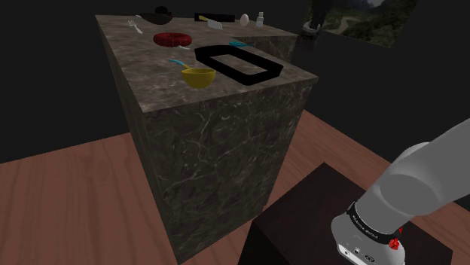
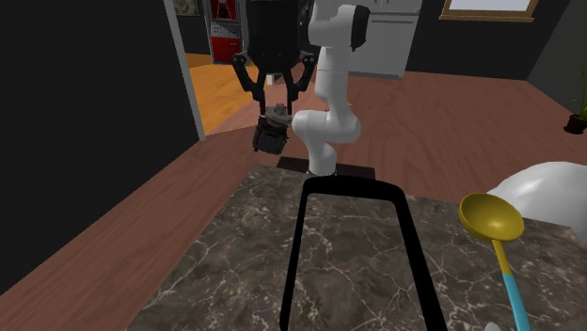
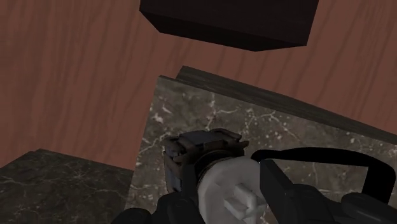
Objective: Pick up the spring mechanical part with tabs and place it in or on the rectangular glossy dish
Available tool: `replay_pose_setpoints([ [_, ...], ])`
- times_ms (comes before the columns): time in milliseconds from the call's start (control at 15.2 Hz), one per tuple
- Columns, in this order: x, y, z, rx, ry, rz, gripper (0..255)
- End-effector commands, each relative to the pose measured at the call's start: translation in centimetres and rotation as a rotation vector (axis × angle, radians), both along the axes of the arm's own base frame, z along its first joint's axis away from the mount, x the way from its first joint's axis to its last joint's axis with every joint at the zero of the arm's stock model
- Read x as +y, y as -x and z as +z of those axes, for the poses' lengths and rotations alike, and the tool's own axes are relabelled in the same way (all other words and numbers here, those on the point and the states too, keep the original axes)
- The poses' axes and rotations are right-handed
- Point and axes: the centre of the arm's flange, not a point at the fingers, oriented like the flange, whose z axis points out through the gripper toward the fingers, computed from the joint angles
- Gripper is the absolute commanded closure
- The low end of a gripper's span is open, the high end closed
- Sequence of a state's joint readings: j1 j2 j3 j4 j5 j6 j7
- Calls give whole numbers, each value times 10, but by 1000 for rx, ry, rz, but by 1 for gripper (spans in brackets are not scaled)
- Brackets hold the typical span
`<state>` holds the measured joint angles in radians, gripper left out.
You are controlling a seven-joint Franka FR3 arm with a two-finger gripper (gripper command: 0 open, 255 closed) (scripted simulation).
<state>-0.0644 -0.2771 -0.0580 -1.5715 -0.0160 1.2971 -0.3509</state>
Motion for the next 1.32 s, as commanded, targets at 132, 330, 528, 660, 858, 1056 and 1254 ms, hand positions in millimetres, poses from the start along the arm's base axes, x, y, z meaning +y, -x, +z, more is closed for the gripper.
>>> replay_pose_setpoints([
  [132,20,-18,9,0,0,0,255],
  [330,49,-44,10,0,0,0,255],
  [528,79,-71,11,0,0,0,255],
  [660,98,-89,12,0,0,0,255],
  [858,127,-116,13,0,0,0,255],
  [1056,157,-142,14,0,0,0,255],
  [1254,160,-145,3,0,0,0,255],
])
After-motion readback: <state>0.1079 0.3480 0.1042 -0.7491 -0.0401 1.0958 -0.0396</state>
